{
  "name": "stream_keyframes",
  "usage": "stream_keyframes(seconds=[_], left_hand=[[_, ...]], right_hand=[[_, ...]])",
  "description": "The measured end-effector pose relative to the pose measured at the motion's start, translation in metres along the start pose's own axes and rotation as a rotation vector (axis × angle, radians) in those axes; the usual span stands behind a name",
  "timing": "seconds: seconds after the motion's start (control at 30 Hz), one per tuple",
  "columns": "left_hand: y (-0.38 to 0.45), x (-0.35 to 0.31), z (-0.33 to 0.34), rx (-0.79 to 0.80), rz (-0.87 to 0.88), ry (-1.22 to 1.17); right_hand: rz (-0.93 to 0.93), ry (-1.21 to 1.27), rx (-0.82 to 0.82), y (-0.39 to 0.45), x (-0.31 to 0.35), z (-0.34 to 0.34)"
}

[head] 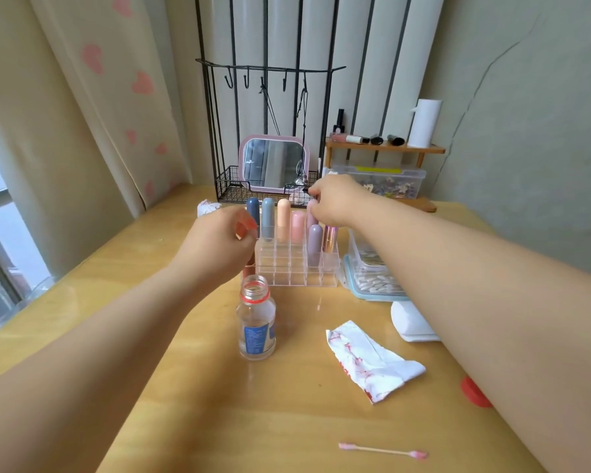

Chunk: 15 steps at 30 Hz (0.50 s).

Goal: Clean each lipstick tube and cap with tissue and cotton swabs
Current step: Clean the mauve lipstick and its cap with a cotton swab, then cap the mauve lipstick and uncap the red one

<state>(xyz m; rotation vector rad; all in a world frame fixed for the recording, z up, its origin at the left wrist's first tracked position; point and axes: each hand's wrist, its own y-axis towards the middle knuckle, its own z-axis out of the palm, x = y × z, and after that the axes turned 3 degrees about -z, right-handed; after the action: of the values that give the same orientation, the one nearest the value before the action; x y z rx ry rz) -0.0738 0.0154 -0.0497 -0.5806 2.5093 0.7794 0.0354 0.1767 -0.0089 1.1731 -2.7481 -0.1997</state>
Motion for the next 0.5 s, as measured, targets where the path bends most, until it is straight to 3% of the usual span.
stream_keyframes(seconds=[0.13, 0.23, 0.33, 0.5], left_hand=[[-0.006, 0.009, -0.003, -0.016, -0.063, 0.03], [-0.015, 0.015, -0.004, 0.012, -0.111, 0.065], [-0.022, 0.023, -0.005, 0.044, -0.139, 0.091], [-0.03, 0.032, -0.009, 0.045, -0.153, 0.098]], right_hand=[[-0.211, 0.14, -0.199, -0.017, 0.018, -0.003], [-0.395, 0.147, -0.023, -0.035, 0.048, 0.004], [-0.329, 0.065, 0.091, -0.04, 0.067, 0.023], [-0.167, 0.098, 0.127, -0.039, 0.076, 0.035]])
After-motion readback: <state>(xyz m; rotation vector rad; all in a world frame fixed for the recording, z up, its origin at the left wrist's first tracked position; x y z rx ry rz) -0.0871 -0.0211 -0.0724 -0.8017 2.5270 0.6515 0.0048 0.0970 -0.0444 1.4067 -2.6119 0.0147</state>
